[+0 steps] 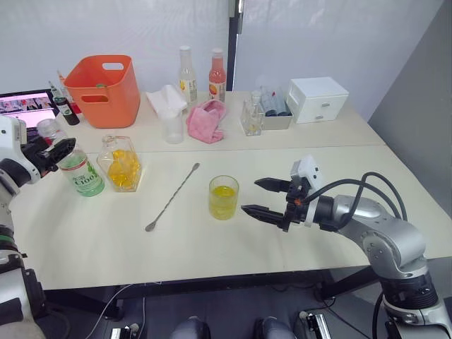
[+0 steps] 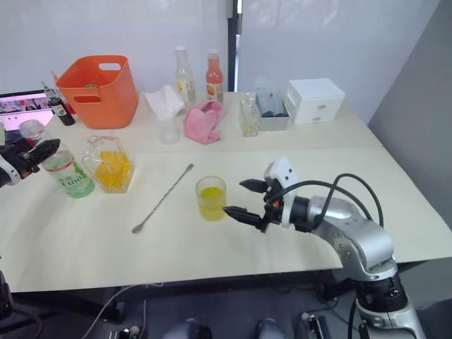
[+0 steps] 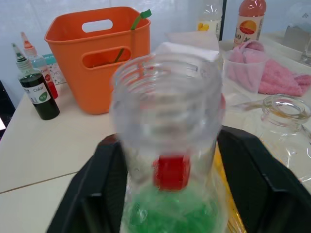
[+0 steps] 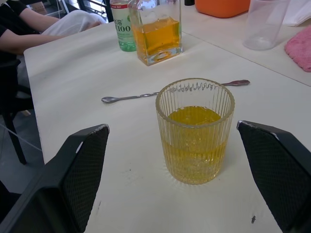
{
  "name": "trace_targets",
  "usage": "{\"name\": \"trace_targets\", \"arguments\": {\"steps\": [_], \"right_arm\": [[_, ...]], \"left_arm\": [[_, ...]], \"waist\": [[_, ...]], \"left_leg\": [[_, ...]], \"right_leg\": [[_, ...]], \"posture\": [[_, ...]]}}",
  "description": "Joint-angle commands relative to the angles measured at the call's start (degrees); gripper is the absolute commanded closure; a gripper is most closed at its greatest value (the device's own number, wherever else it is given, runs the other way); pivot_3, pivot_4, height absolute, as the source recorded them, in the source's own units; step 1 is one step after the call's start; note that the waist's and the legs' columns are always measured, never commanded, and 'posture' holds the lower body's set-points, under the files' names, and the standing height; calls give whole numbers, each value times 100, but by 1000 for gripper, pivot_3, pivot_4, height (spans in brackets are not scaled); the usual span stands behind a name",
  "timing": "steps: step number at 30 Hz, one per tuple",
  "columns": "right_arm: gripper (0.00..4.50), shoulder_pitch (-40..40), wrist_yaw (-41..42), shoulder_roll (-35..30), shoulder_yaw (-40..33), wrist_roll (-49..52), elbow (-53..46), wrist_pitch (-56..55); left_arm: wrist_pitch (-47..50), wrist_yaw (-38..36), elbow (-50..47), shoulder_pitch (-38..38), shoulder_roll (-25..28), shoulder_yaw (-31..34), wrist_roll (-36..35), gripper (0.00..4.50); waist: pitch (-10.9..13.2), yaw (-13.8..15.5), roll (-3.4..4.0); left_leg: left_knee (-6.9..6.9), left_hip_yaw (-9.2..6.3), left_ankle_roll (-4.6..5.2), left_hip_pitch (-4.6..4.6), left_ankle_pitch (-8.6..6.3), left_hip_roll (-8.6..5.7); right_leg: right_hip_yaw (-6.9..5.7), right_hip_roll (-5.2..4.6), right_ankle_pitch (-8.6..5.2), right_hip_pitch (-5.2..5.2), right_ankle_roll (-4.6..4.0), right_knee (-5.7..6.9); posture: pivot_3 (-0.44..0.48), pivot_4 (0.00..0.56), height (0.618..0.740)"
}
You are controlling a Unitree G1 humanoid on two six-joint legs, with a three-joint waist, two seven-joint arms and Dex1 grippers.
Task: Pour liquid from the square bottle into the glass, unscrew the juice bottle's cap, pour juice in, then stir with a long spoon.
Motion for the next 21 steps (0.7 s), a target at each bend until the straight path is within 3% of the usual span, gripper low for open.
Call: {"name": "trace_targets", "arguments": {"steps": [1, 8, 13, 21], "right_arm": [[0, 2, -15, -48, -162, 82, -179, -28], [0, -8, -19, -88, -212, 124, -179, 4], [0, 92, 31, -281, -440, 188, -163, -2], [0, 523, 7, -542, -1034, 86, 107, -170]], "left_arm": [[74, -9, -200, -190, 87, 277, -229, 141], [463, -111, -764, 233, 276, 583, -440, 65], [1022, -105, -1667, 1208, 566, 1242, -744, 65], [1762, -248, -2686, 2556, 587, 2101, -1139, 65]], "waist": [[0, -4, 0], [0, -30, 0], [0, -36, -1], [0, 1, -1]], "left_leg": [[0, 0, 0, 0, 0, 0], [-2, -1, 0, 0, 0, 1], [-8, -1, 0, 0, 0, 4], [-8, -3, -1, 5, -1, 4]], "right_leg": [[0, 0, 0, 0, 0, 0], [1, 0, 0, -1, 0, -1], [3, -2, 0, -5, 0, -4], [4, -9, 0, 2, 0, -5]], "posture": [[0, 150, 713], [0, 150, 713], [0, 150, 713], [0, 150, 713]]}}
